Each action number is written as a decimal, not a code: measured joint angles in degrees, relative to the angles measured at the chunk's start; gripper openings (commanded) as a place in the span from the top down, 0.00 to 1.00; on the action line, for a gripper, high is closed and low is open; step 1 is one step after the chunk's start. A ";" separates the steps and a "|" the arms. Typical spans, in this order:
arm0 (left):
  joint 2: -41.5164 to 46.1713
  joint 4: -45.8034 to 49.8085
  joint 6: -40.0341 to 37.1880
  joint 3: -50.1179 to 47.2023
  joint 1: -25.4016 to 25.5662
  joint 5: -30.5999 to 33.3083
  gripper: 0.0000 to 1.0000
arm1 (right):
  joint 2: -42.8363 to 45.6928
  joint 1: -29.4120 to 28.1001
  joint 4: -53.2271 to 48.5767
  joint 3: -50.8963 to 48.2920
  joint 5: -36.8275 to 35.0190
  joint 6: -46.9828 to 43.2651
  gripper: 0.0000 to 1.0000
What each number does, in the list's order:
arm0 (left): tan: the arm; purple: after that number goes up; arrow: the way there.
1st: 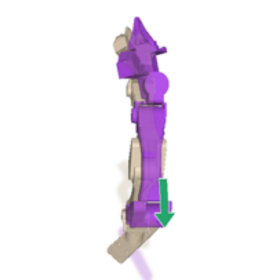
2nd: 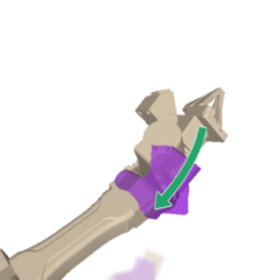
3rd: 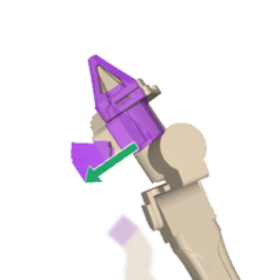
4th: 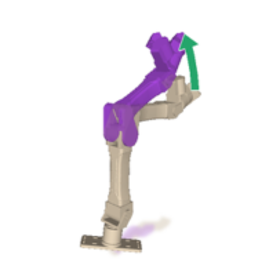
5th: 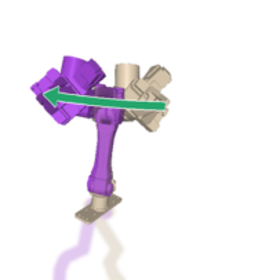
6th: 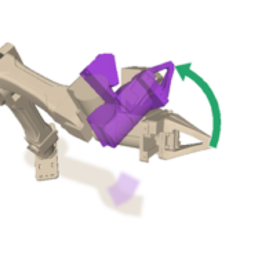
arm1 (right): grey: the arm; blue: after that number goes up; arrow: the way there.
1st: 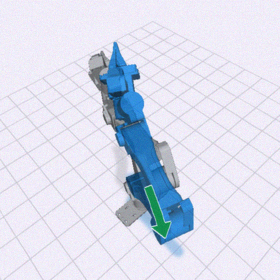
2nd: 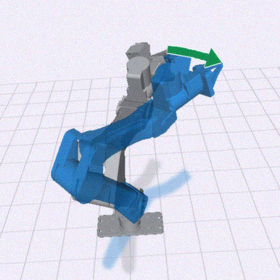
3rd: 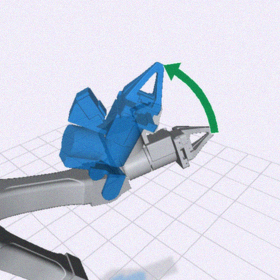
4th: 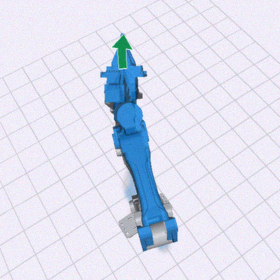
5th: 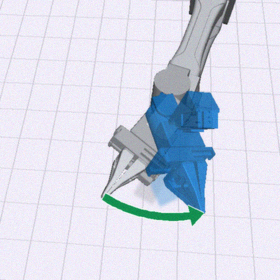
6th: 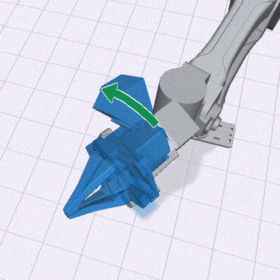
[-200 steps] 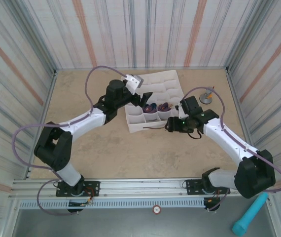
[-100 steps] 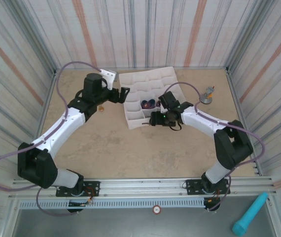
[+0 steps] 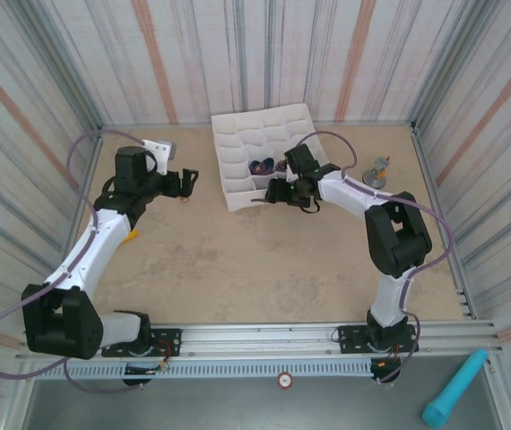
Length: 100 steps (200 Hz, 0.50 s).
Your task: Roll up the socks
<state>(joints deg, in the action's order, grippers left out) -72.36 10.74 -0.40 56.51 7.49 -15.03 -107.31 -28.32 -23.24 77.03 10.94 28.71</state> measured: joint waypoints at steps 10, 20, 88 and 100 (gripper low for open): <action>0.35 -1.57 -0.50 -1.62 -2.01 -0.35 0.01 | 0.59 -0.26 0.22 -0.24 0.26 -0.61 0.14; 0.26 -3.50 -0.79 -3.37 -4.13 -0.46 0.01 | 2.19 -0.35 0.76 -1.20 0.15 -1.18 0.10; -1.62 -17.00 -1.77 -16.72 -9.68 -1.73 0.02 | 22.56 3.54 3.34 -11.41 -9.70 -8.96 0.01; -1.86 -19.65 -2.36 -18.78 -9.68 -1.84 0.02 | 24.06 6.60 4.13 -12.74 -10.88 -9.92 0.00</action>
<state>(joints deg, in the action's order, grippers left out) -74.22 -8.91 -2.76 37.74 -2.20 -16.86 -83.24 -21.71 -19.11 64.29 0.05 18.79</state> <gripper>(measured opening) 0.983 0.991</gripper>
